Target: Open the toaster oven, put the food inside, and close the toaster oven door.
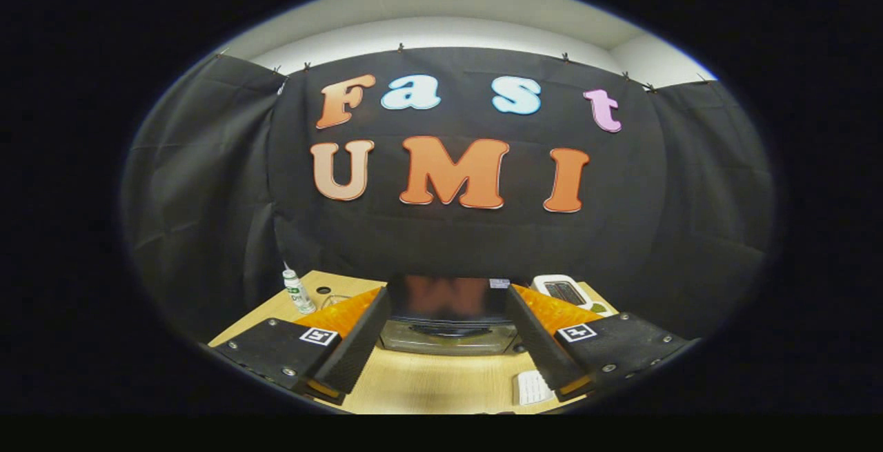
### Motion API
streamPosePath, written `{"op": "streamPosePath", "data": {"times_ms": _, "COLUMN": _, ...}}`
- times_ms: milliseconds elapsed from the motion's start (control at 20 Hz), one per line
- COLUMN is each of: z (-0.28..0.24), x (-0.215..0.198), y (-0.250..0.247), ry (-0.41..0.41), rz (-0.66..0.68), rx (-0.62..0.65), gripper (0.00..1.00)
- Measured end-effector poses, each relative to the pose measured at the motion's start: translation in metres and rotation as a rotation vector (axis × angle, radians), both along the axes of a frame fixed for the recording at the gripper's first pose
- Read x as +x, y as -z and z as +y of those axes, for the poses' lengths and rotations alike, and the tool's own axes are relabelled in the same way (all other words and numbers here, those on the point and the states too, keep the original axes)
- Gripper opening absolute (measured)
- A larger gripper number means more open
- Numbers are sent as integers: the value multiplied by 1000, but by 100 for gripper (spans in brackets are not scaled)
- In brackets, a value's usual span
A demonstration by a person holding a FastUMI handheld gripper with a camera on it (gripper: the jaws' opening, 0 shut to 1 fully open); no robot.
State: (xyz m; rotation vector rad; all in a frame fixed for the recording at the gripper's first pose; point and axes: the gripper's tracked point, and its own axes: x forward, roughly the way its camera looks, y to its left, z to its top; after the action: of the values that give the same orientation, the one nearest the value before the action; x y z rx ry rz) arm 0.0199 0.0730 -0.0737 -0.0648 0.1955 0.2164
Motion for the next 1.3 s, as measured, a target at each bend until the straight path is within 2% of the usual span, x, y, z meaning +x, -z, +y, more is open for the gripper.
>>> {"op": "streamPosePath", "data": {"times_ms": 550, "z": -5, "x": -2, "y": 1, "ry": 14, "rz": 19, "rx": 54, "gripper": 100}}
{"op": "streamPosePath", "data": {"times_ms": 1300, "z": 1, "x": -1, "y": -6, "ry": 10, "rz": 6, "rx": 49, "gripper": 99}}
